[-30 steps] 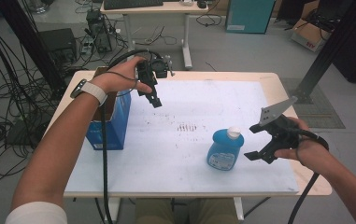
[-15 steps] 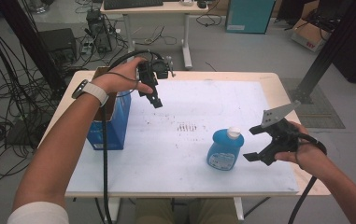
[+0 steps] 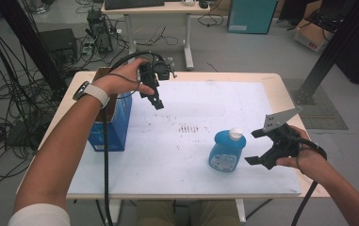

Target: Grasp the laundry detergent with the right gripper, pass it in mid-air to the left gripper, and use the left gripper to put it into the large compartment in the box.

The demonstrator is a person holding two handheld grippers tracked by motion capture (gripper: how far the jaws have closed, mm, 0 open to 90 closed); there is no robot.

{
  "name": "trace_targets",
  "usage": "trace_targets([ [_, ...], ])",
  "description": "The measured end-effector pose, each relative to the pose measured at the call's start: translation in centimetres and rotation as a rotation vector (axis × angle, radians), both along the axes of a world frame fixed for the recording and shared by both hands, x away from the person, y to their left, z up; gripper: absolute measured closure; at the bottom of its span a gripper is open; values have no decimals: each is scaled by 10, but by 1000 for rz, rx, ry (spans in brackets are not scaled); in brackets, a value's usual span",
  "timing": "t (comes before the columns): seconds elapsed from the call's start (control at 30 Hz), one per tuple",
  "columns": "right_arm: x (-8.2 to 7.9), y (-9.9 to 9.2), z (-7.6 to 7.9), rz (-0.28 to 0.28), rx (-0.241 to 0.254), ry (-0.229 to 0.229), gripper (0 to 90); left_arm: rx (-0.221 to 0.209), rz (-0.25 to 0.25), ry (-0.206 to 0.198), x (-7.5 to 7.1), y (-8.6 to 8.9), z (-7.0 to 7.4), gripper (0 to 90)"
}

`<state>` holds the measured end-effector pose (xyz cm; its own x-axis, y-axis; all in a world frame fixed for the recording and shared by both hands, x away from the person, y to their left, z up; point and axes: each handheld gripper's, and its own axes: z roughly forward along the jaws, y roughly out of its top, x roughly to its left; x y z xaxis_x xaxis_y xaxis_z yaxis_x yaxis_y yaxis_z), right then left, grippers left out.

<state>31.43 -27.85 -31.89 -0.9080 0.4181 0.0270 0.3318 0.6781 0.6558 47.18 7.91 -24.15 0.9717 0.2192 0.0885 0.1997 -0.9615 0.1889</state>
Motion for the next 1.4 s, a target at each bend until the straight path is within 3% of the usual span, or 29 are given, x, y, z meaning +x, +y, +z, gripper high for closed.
trace_targets([
  [0.17, 0, 1, -9, 20, 13, -6, 46, 25, -23, 1, 2, -1, 0, 90],
  [0.23, -1, 1, -11, 28, 25, -16, 48, 24, -21, -1, 1, -1, -1, 90],
  [0.3, -2, 1, -12, 25, 35, -15, 53, -6, 9, 0, 0, -2, -3, 90],
  [0.33, -2, 1, -12, 24, 40, -15, 57, 17, -14, 0, 1, -2, -1, 90],
  [0.53, -2, -2, -14, 38, 75, -37, 70, 22, -17, 3, 2, -2, -1, 90],
  [0.6, -3, -3, -14, 33, 83, -38, 71, 3, -4, -2, 0, -3, -2, 90],
  [0.63, -2, -3, -15, 42, 91, -37, 75, 20, -17, -2, 2, -2, -1, 90],
  [1.0, -2, -2, -17, 38, 106, -30, 78, 21, -18, 1, 2, -4, -2, 90],
  [1.4, 0, -2, -16, 26, 108, -56, 62, 21, -16, -2, 2, -2, -2, 90],
])
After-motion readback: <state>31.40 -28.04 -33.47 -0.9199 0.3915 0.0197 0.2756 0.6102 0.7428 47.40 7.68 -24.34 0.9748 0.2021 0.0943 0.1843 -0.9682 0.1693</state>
